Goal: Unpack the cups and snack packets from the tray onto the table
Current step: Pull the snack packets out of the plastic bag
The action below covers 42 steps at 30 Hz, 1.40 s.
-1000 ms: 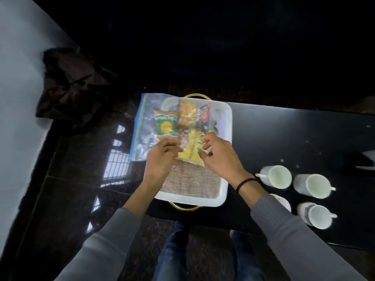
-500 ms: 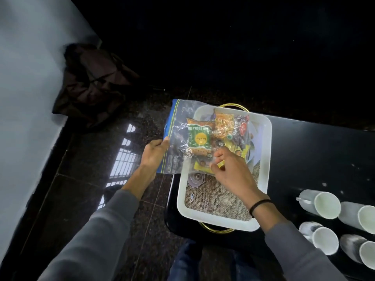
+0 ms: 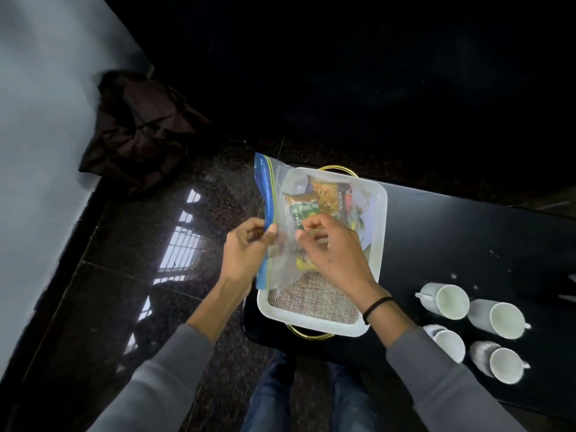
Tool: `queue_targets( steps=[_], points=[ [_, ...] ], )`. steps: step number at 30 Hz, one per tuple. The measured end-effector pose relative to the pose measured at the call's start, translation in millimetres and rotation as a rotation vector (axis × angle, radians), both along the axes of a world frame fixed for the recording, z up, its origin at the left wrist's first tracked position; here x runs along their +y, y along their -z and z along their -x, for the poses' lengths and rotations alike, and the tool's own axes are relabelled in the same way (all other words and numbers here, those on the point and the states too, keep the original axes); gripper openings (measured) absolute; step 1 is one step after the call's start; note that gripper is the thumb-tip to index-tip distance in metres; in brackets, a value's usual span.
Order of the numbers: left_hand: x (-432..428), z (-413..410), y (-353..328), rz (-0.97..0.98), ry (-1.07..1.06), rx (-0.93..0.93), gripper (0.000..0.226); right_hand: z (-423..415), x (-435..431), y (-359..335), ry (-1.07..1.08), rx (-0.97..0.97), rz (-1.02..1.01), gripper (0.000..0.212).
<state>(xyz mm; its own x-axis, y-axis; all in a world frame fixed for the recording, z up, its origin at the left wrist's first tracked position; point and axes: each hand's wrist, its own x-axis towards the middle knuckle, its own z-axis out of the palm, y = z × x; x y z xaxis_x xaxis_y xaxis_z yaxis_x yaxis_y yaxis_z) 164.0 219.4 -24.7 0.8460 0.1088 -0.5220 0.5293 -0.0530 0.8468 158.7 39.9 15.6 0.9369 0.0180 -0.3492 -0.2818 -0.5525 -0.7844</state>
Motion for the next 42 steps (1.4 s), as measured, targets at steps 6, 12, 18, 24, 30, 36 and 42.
queue_targets(
  steps=[6, 12, 18, 24, 30, 36, 42],
  points=[
    [-38, 20, -55, 0.379, 0.002, 0.074, 0.011, 4, -2, -42, 0.045, -0.075, -0.040, 0.032],
    [-61, 15, -78, 0.430, -0.060, 0.155, 0.030, 8, -22, -66, 0.012, -0.082, 0.031, 0.036],
    [-72, 16, -79, 0.373, 0.024, 0.117, 0.029, 16, -36, -76, 0.033, -0.051, 0.037, 0.032],
    [-77, 22, -82, 0.393, 0.105, 0.085, 0.026, 22, -50, -79, 0.105, 0.024, -0.007, 0.029],
    [-85, 20, -88, 0.328, 0.134, 0.110, 0.013, 25, -48, -83, 0.051, -0.030, 0.141, 0.021],
    [-80, 10, -100, -0.051, 0.139, 0.060, 0.006, 30, -62, -90, 0.199, -0.101, 0.313, 0.020],
    [-56, 6, -103, -0.328, 0.231, 0.069, 0.014, 34, -78, -97, 0.229, -0.153, 0.431, 0.018]
  ],
)
